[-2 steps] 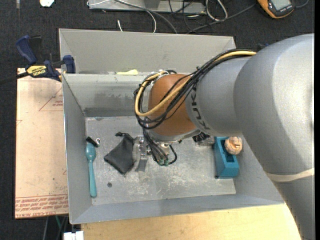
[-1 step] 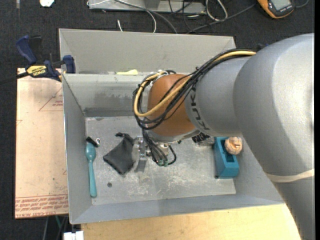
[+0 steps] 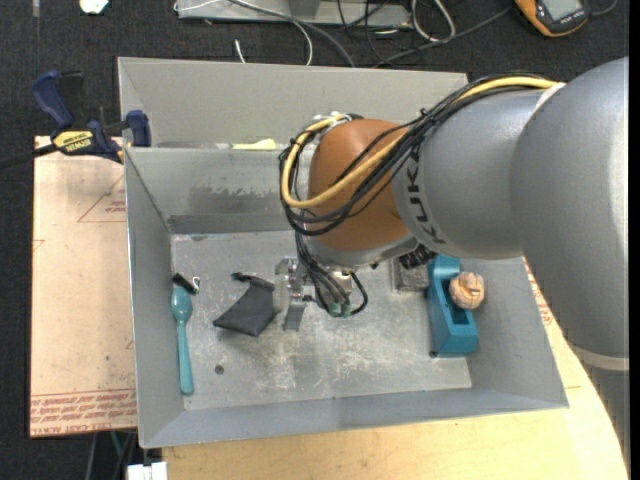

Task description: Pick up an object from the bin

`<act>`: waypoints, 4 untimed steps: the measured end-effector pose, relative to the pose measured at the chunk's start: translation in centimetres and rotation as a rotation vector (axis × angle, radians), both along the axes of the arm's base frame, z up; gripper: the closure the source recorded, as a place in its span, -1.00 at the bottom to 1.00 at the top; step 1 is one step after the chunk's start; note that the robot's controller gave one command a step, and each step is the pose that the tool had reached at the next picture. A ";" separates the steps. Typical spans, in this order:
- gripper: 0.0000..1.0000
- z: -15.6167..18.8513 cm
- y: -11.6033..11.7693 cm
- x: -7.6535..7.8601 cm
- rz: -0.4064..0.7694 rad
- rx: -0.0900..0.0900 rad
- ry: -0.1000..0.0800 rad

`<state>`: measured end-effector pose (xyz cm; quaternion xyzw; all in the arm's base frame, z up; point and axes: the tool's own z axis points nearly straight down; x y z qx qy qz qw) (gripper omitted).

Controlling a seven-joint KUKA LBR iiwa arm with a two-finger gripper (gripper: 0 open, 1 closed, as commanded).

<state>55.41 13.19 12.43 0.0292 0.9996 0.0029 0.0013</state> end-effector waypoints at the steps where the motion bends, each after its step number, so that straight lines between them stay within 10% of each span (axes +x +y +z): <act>1: 1.00 1.0 0.4 1.6 0.222 0.001 -0.013; 2: 1.00 -4.5 1.6 5.3 0.512 -0.001 -0.018; 4: 1.00 1.6 2.1 5.6 0.606 -0.002 -0.024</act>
Offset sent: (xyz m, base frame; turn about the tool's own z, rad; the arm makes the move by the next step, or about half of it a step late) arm 0.0537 0.0172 -0.0491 -0.5145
